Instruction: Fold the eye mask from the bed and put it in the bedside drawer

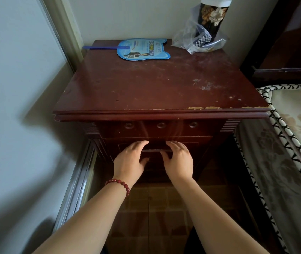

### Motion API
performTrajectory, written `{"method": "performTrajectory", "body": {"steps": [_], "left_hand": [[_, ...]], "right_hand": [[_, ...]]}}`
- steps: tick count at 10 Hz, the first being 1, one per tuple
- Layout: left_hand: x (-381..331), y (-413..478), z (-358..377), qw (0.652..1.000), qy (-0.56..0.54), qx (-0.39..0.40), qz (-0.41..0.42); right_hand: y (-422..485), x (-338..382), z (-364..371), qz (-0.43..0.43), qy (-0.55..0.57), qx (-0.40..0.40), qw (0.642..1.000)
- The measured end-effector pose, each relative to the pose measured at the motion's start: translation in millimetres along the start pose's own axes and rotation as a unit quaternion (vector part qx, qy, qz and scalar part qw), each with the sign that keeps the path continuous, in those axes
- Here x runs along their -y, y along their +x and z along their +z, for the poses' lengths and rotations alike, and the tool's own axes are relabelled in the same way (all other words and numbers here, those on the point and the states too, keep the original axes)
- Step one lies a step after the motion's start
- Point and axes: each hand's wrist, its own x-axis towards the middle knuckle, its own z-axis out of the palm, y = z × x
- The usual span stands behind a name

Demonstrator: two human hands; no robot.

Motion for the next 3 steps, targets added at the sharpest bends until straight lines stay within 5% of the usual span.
{"method": "performTrajectory", "body": {"steps": [3], "left_hand": [[-18,-9,-43,0.995,-0.04,0.078,0.052]], "right_hand": [[-16,21,-35,-0.005,0.069,0.047,0.996]]}}
